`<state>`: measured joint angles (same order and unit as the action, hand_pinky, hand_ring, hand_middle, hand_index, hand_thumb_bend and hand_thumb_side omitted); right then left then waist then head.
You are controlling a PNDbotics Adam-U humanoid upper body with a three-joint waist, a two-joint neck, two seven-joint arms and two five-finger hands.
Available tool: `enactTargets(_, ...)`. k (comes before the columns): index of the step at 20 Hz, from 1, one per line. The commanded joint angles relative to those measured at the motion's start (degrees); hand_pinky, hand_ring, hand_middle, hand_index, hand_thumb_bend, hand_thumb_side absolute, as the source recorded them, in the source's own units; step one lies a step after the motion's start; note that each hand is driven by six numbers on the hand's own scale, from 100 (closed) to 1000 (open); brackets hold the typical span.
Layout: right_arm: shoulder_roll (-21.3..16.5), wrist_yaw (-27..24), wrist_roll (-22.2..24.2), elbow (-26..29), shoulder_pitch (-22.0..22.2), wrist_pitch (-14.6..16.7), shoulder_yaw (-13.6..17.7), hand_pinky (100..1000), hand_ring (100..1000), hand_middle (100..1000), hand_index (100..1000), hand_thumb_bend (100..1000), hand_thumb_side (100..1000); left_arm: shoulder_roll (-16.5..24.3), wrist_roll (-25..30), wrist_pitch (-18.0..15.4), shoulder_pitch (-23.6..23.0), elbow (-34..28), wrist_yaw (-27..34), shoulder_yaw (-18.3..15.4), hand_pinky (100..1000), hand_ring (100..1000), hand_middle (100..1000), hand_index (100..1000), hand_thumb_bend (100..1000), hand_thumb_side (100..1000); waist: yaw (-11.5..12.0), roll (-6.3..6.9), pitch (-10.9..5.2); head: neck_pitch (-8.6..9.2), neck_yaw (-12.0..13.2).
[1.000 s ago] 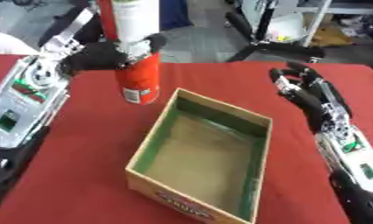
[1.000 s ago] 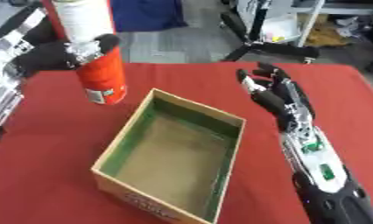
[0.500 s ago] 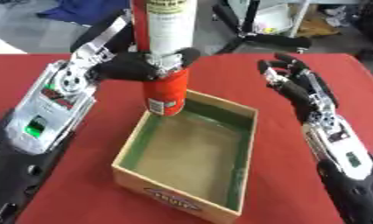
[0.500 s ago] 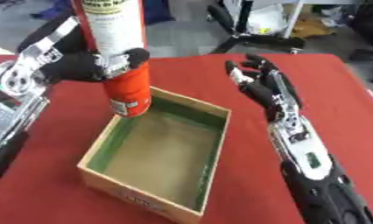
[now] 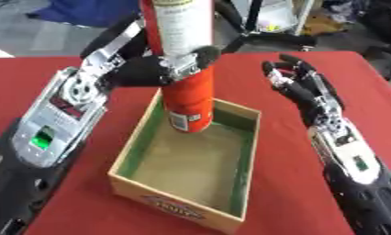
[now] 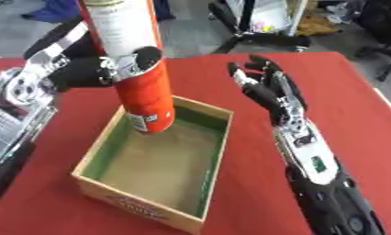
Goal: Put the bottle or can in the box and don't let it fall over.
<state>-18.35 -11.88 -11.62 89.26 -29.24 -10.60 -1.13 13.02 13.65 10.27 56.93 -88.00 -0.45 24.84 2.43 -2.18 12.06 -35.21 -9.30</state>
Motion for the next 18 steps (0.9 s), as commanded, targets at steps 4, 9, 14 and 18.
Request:
enactTargets(4, -0.7, 0.0, 0.0, 0.8, -0.7, 0.0, 0.1, 740, 828, 787, 866, 385, 351, 0.5, 3.2, -3.0, 0.2, 0.8, -5.7, -1.1, 961, 975, 893, 912, 608, 733, 0.1, -0.03, -1.20, 0.41, -0.4)
enactTargets(9, -0.8, -0.1, -0.1, 0.8, -0.7, 0.0, 0.1, 741, 828, 787, 866, 384, 351, 0.5, 3.0, -3.7, -0.1, 1.6, -6.1, -1.7, 952, 967, 881, 894, 567, 713, 0.2, -0.16, -1.25, 0.49, -0.5)
enactTargets(14, -0.7, -0.2, -0.2, 0.8, -0.6, 0.0, 0.2, 741, 828, 787, 866, 383, 351, 0.7, 2.2, -3.5, -0.4, 1.5, -5.3, -2.2, 928, 951, 867, 884, 511, 699, 0.3, -0.25, -1.39, 0.65, -0.6)
enactTargets(18, -0.8, -0.2, -0.3, 0.8, -0.6, 0.0, 0.3, 741, 828, 787, 866, 383, 351, 1.4, 0.9, -3.0, -0.9, 0.9, -4.1, -3.2, 920, 945, 864, 879, 472, 695, 0.5, -0.30, -1.53, 0.66, -0.7)
